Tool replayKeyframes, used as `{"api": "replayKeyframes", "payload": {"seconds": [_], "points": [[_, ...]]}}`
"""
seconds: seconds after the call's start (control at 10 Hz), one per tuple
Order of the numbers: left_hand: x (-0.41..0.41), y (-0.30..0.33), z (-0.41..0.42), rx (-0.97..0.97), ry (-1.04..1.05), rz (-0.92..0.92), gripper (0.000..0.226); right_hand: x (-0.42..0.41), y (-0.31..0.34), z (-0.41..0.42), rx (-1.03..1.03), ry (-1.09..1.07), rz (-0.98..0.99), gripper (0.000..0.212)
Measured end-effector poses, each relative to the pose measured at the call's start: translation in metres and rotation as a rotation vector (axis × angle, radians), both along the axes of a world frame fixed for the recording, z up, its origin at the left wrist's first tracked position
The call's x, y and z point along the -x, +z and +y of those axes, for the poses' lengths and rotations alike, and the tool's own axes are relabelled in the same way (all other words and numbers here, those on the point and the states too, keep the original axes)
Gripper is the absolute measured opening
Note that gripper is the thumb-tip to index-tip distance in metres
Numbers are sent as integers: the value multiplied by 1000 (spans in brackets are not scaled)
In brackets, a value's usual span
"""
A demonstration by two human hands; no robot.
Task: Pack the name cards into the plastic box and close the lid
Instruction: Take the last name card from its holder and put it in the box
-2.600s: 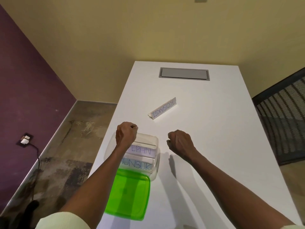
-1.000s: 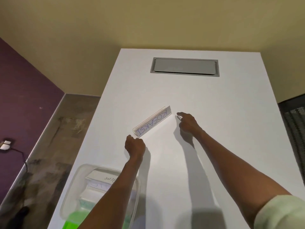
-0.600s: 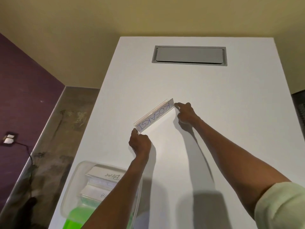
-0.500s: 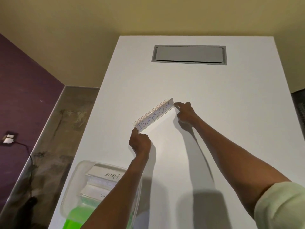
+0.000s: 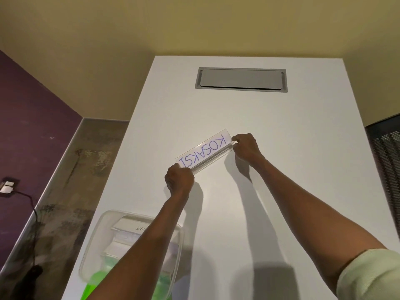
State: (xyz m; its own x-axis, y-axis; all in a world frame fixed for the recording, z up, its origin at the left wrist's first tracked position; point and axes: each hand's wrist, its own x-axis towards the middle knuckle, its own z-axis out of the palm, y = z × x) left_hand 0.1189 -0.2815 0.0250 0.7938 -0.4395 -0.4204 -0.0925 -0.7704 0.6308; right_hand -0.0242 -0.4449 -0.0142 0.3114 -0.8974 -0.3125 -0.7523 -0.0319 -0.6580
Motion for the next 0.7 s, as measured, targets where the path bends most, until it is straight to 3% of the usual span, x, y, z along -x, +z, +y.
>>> {"api": "replayKeyframes", "payload": {"seconds": [0.1,0.2,0.4,0.5,0.7], "points": [[2,6,0,-47,-32,79,24,5,17,-4,35,-23,16,29],[10,10,3,-17,12,211,20,9,32,-9,51,29,121,20],[34,13,10,-22,117,600,22,11,44,-12,111,81,220,24],[45,4,15,-55,114,765,23,8,41,-13,121,123,237,14],[58,-14,23,-82,195,1006,26,-2,29,-10,30,176,286,33]]}}
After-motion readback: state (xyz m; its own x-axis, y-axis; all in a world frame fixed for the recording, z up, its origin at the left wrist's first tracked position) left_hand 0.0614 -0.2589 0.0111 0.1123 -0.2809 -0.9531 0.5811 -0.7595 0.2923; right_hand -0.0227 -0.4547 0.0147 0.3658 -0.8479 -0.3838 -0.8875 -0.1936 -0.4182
